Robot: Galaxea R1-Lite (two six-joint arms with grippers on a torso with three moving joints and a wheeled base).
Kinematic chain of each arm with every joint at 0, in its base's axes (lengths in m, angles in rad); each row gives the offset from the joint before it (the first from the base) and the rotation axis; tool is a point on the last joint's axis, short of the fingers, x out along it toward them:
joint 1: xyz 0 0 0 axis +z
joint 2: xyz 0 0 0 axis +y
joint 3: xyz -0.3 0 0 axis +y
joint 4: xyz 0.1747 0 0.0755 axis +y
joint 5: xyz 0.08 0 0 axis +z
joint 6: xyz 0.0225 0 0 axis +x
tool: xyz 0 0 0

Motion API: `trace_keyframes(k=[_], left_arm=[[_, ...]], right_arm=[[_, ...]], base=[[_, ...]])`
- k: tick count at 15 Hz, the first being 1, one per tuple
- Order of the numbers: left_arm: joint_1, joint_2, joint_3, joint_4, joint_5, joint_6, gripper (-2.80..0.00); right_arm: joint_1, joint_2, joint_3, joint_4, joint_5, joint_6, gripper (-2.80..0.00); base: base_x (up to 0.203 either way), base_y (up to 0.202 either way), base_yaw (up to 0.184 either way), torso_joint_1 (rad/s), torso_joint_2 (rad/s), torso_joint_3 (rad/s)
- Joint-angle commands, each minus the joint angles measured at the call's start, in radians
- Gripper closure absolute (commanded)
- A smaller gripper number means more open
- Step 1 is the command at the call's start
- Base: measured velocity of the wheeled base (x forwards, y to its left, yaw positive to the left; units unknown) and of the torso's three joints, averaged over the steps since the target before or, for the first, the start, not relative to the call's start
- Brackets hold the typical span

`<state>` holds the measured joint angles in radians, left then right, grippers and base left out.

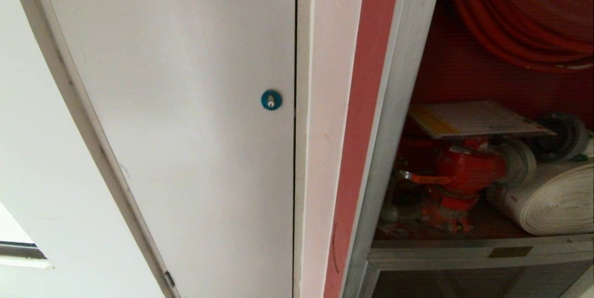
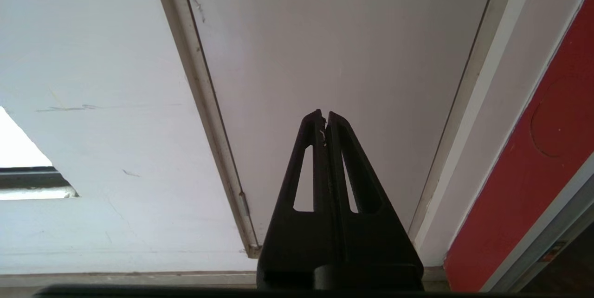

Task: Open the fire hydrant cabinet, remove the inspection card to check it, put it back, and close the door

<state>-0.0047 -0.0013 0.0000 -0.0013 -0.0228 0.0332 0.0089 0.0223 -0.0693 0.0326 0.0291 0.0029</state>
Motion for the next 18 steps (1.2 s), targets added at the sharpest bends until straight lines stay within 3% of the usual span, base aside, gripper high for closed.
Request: trace_keyframes(k=[1,7,10,12,15,18], left_arm=[[0.000,0.001,0.002,0.000,0.000,0.001,0.00],[0.000,0.001,0.002,0.000,0.000,-0.001,0.00],[-0.001,0.001,0.002,0.000,0.000,-0.001,0.00],[0.000,0.001,0.002,0.000,0.000,-0.001,0.00],[0.000,0.001,0.002,0.000,0.000,-0.001,0.00],[0.000,0.001,0.002,0.000,0.000,-0.001,0.00]], right_arm=[[0.000,0.074,-0.106,0.027,0.000,0.058,0.00],[0.008,0.690,-0.522,0.134,0.075,0.610,0.00],[0.026,0.966,-0.747,0.168,0.132,0.927,0.00],[0.032,1.126,-0.876,0.233,0.166,1.082,0.00],[0.035,1.278,-0.967,0.295,0.191,1.201,0.00],[0.047,1.286,-0.978,0.216,0.199,1.218,0.00]], base=[[0.000,0.000,0.000,0.000,0.00,0.000],[0.000,0.000,0.000,0.000,0.00,0.000],[0.000,0.000,0.000,0.000,0.00,0.000],[0.000,0.000,0.000,0.000,0.00,0.000],[0.000,0.000,0.000,0.000,0.00,0.000],[0.000,0.000,0.000,0.000,0.00,0.000]])
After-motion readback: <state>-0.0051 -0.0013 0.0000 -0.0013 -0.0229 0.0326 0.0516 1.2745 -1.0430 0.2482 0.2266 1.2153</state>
